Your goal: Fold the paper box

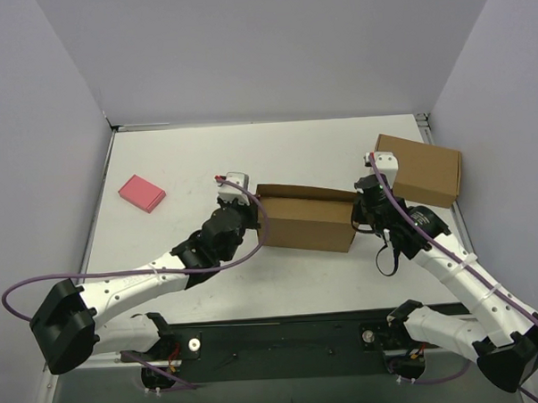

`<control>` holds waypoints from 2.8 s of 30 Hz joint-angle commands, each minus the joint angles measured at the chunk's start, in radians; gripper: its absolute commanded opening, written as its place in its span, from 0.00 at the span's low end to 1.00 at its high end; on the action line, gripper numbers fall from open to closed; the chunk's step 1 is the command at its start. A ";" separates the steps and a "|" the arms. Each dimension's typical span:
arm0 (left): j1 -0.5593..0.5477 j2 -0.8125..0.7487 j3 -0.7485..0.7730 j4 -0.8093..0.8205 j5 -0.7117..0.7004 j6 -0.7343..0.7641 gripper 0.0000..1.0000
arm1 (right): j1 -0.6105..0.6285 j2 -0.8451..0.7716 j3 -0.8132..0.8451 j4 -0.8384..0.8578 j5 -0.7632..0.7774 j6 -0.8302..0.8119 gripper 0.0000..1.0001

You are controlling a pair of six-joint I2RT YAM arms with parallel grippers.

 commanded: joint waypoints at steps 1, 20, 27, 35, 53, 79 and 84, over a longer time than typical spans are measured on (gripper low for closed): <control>-0.054 0.094 -0.124 -0.355 0.192 -0.022 0.00 | 0.029 0.007 -0.037 0.000 -0.081 0.022 0.00; -0.054 0.052 -0.197 -0.410 0.146 -0.127 0.00 | 0.034 -0.016 -0.064 0.021 -0.065 0.026 0.00; -0.057 0.069 -0.195 -0.435 0.135 -0.145 0.00 | 0.034 -0.016 -0.066 0.023 -0.066 0.025 0.00; -0.057 0.088 -0.200 -0.445 0.133 -0.151 0.00 | 0.034 -0.019 -0.072 0.023 -0.063 0.029 0.00; -0.055 -0.007 -0.056 -0.544 0.156 -0.118 0.21 | 0.040 -0.057 -0.126 0.021 -0.031 0.019 0.00; 0.124 -0.225 0.199 -0.600 0.488 -0.087 0.80 | 0.057 -0.049 -0.094 0.012 -0.025 0.023 0.00; 0.126 -0.231 0.210 -0.635 0.411 -0.078 0.81 | 0.058 -0.046 -0.095 0.012 -0.023 0.031 0.00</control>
